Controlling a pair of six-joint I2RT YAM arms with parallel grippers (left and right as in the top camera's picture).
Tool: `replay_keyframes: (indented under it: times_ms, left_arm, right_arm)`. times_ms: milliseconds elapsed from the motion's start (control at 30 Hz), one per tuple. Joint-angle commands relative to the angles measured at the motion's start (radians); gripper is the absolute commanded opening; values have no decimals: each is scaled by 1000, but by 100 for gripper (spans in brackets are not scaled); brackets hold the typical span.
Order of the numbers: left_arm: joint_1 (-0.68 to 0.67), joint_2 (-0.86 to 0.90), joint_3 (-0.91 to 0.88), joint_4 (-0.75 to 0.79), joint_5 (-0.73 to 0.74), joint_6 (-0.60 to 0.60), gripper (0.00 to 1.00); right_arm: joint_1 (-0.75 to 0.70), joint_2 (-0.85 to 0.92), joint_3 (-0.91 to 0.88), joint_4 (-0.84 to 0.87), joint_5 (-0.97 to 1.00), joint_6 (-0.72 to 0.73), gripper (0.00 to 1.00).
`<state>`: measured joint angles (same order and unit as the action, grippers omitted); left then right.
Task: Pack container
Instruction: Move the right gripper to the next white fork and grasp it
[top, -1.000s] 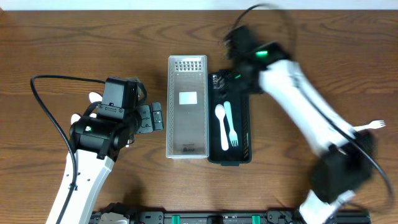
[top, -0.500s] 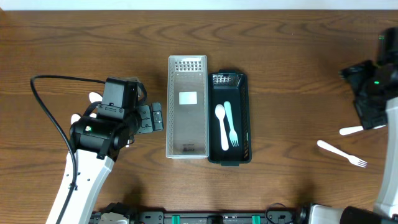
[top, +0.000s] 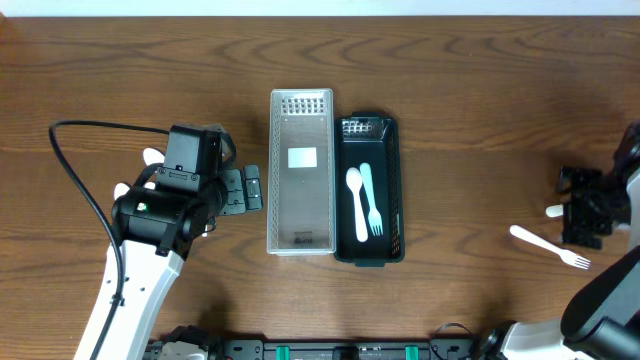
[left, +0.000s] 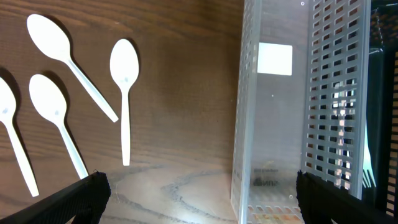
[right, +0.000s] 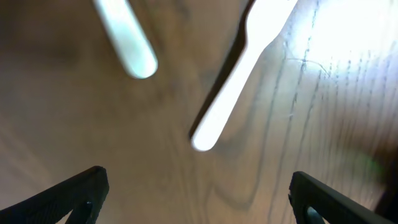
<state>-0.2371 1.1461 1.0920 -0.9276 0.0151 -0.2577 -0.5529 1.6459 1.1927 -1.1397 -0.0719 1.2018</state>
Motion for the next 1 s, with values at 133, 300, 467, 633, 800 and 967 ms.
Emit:
replay_keyframes:
  times_ms: [133, 300, 467, 633, 800, 967]
  left_arm:
    - [5, -3, 12, -3, -12, 17, 98]
    - [5, -3, 12, -3, -12, 17, 98]
    - [5, -3, 12, -3, -12, 17, 98]
    - [5, -3, 12, -3, -12, 17, 98]
    - [5, -3, 12, -3, -12, 16, 98]
    - [5, -3, 12, -3, -12, 16, 98]
  right_arm:
    - [-16, 0, -146, 113, 30, 17, 95]
    - [-16, 0, -230, 204, 129, 17, 93]
    - [-16, 0, -267, 259, 178, 17, 92]
    - [-16, 0, -298, 298, 204, 18, 88]
    - [-16, 2, -340, 344, 226, 18, 88]
    - [-16, 2, -367, 382, 241, 18, 88]
